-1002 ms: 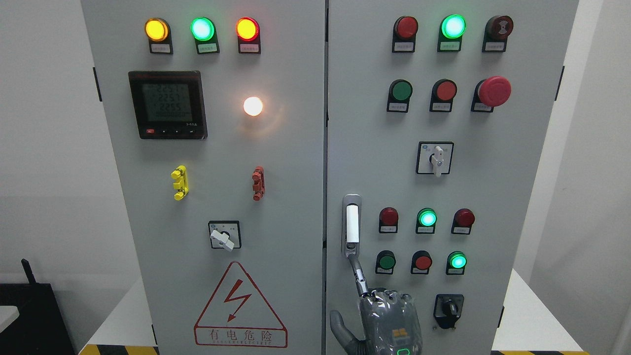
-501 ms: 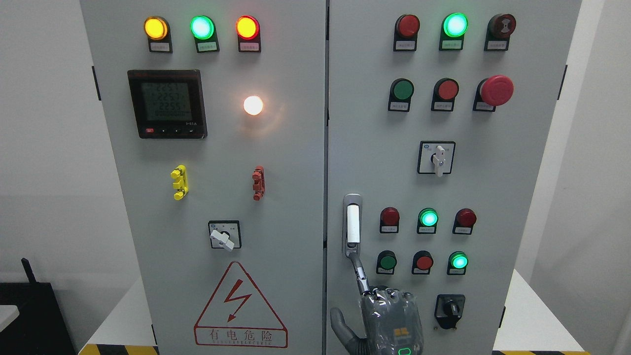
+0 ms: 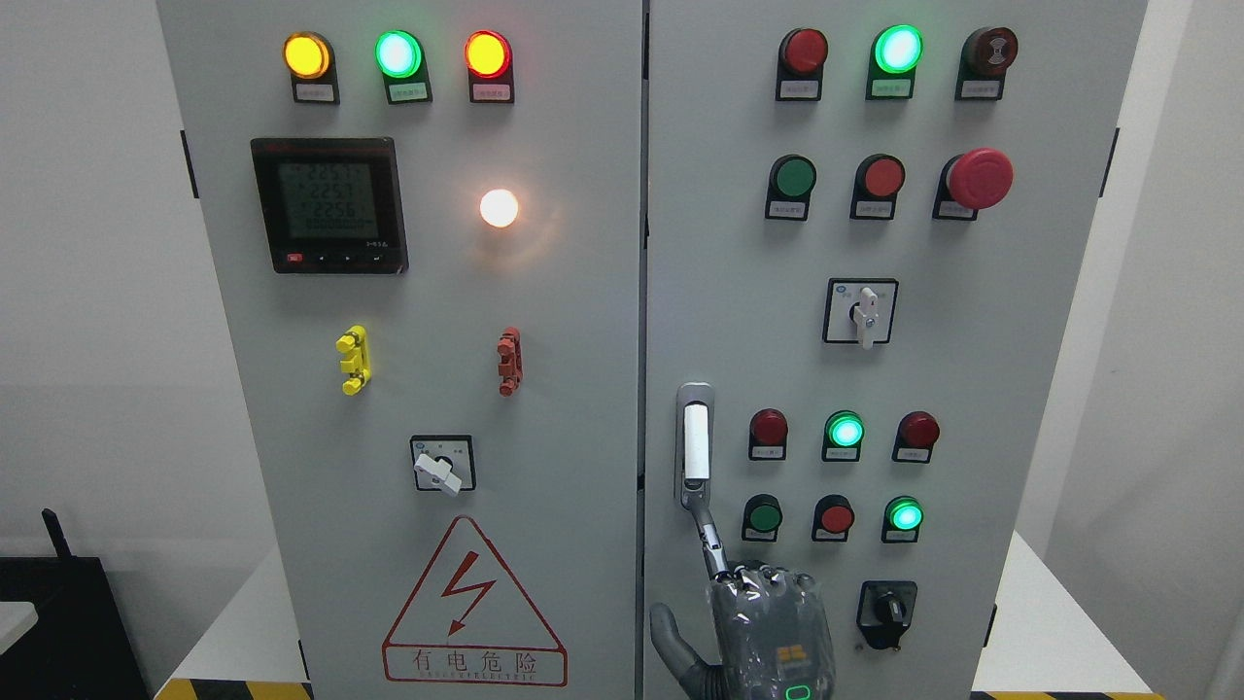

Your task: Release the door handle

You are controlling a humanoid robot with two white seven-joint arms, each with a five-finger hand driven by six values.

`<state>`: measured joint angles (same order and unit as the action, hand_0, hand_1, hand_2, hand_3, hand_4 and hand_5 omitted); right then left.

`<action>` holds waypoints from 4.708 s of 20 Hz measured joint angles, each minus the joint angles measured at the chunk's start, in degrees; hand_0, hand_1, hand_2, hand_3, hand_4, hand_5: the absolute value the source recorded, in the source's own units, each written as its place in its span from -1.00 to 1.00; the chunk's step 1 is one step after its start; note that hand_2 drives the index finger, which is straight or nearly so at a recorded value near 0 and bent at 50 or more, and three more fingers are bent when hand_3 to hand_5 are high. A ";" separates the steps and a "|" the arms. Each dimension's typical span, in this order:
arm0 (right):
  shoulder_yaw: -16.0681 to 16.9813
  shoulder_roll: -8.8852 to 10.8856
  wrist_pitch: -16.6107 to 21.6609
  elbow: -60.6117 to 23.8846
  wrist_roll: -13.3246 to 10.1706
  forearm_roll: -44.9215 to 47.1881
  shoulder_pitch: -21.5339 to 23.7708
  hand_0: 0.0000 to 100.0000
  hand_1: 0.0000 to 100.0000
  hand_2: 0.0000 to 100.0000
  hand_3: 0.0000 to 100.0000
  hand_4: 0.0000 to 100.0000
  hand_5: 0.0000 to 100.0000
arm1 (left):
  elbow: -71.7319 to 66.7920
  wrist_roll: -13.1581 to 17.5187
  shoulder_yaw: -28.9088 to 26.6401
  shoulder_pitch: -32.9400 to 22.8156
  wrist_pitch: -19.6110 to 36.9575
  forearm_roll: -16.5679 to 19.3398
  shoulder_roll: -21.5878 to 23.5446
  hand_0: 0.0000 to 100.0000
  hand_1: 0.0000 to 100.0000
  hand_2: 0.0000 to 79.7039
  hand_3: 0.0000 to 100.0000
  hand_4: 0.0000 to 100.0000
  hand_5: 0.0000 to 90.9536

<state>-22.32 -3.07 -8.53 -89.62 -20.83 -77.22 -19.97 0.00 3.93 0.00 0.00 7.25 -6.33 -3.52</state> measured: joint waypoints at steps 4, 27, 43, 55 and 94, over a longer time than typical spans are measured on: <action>0.00 0.00 0.32 -0.14 -0.14 0.00 0.09 -0.33 -0.14 -0.86 1.00 1.00 1.00 | 0.00 0.00 0.00 0.00 0.00 0.00 0.00 -0.76 -0.22 -1.00 -1.00 -1.00 -1.00; 1.59 -0.09 4.46 -2.09 -5.04 1.89 1.64 -0.62 -0.33 0.92 1.00 1.00 1.00 | 0.00 0.00 0.00 0.00 0.00 0.00 0.00 -0.76 -0.22 -1.00 -1.00 -1.00 -1.00; 3.52 -0.36 4.69 -4.45 -3.78 3.45 0.34 -0.72 -0.07 1.00 1.00 1.00 1.00 | 0.00 0.01 0.00 0.00 0.00 0.00 0.00 -0.76 -0.22 -1.00 -1.00 -1.00 -1.00; 4.45 -2.29 4.31 -5.09 -1.77 3.62 -4.33 -0.68 0.07 1.00 1.00 1.00 0.99 | 0.00 0.01 0.00 0.00 0.00 0.00 0.00 -0.76 -0.22 -1.00 -1.00 -1.00 -1.00; 4.94 -4.57 2.83 -2.70 -0.27 3.65 -9.08 -0.34 0.36 0.99 1.00 1.00 0.99 | 0.00 0.02 0.00 0.00 0.00 0.00 0.00 -0.76 -0.22 -1.00 -1.00 -1.00 -1.00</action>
<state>-17.38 -7.65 -5.70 -92.32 -21.11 -73.57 -29.05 0.00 3.94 0.00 0.00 7.25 -6.33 -3.52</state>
